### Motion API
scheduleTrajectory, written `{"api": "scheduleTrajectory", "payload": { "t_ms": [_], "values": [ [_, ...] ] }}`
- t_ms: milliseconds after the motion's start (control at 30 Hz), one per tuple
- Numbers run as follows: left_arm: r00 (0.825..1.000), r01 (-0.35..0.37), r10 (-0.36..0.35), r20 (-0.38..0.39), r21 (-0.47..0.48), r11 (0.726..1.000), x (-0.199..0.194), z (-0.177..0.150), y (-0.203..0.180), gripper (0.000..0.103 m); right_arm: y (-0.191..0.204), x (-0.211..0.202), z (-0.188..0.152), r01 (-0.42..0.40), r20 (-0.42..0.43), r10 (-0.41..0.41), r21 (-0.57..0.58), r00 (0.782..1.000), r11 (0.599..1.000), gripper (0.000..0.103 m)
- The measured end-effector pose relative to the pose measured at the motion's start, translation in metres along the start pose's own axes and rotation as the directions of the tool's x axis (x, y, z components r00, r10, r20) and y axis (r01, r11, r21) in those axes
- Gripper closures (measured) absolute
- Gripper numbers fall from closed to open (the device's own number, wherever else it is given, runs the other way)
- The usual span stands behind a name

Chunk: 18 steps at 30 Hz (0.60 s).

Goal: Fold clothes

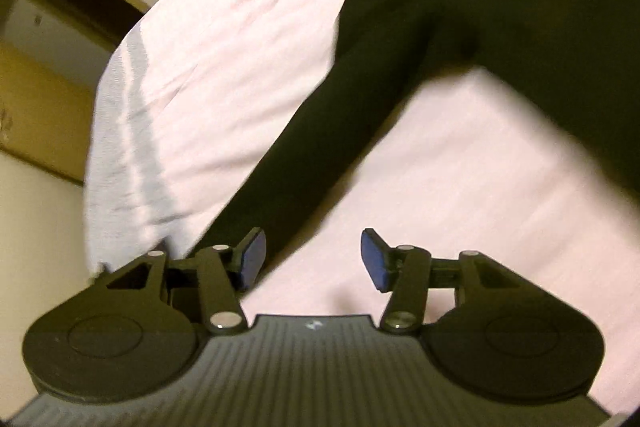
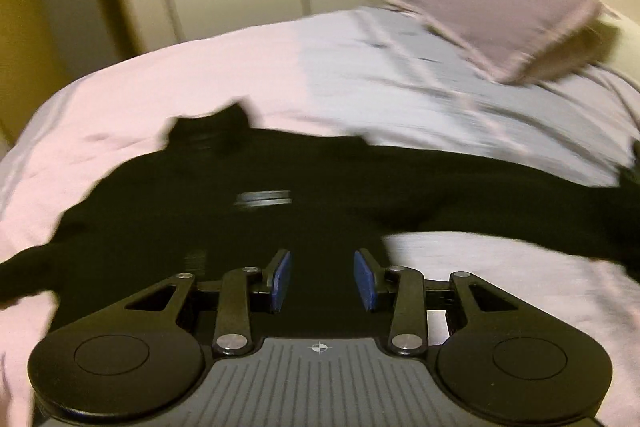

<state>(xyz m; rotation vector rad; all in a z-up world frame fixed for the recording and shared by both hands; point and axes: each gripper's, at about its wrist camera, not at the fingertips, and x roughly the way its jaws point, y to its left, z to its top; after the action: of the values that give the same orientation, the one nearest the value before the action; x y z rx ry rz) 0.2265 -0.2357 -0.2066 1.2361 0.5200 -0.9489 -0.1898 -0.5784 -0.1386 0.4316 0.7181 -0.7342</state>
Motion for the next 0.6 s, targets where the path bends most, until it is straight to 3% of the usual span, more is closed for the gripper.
{"api": "scheduleTrajectory", "payload": {
  "t_ms": [167, 200, 300, 367, 400, 433, 533, 600],
  "values": [
    [0.999, -0.033, 0.035, -0.013, 0.096, 0.995, 0.045, -0.065, 0.069, 0.046, 0.143, 0.023, -0.023, -0.085, -0.092, 0.075, -0.101, 0.993, 0.991, 0.064],
    [1.000, -0.027, 0.028, -0.012, 0.113, 0.993, 0.055, -0.074, 0.080, 0.041, 0.171, 0.029, -0.028, -0.106, -0.110, 0.092, -0.126, 0.990, 0.986, 0.064],
    [0.999, 0.033, -0.031, -0.020, 0.136, 0.990, 0.078, -0.094, 0.105, 0.042, 0.235, 0.046, -0.039, -0.175, -0.136, 0.147, -0.217, 0.980, 0.960, 0.063],
    [0.995, 0.102, -0.102, -0.011, 0.121, 0.987, 0.089, -0.098, 0.118, 0.057, 0.271, 0.059, -0.043, -0.205, -0.161, 0.166, -0.268, 0.973, 0.941, 0.063],
    [0.992, 0.127, -0.128, -0.004, 0.116, 0.985, 0.093, -0.099, 0.124, 0.087, 0.283, 0.065, -0.044, -0.216, -0.173, 0.172, -0.283, 0.970, 0.934, 0.063],
    [0.991, 0.127, -0.130, 0.016, 0.116, 0.985, 0.093, -0.098, 0.129, 0.099, 0.291, 0.070, -0.044, -0.222, -0.181, 0.174, -0.290, 0.968, 0.931, 0.063],
    [0.990, 0.021, -0.045, 0.131, 0.180, 0.983, 0.070, -0.103, 0.134, 0.100, 0.309, 0.081, -0.040, -0.229, -0.192, 0.176, -0.300, 0.965, 0.926, 0.063],
    [0.980, -0.071, 0.021, 0.200, 0.250, 0.966, 0.051, -0.113, 0.130, 0.100, 0.314, 0.084, -0.039, -0.228, -0.197, 0.174, -0.303, 0.965, 0.925, 0.063]
  ]
}}
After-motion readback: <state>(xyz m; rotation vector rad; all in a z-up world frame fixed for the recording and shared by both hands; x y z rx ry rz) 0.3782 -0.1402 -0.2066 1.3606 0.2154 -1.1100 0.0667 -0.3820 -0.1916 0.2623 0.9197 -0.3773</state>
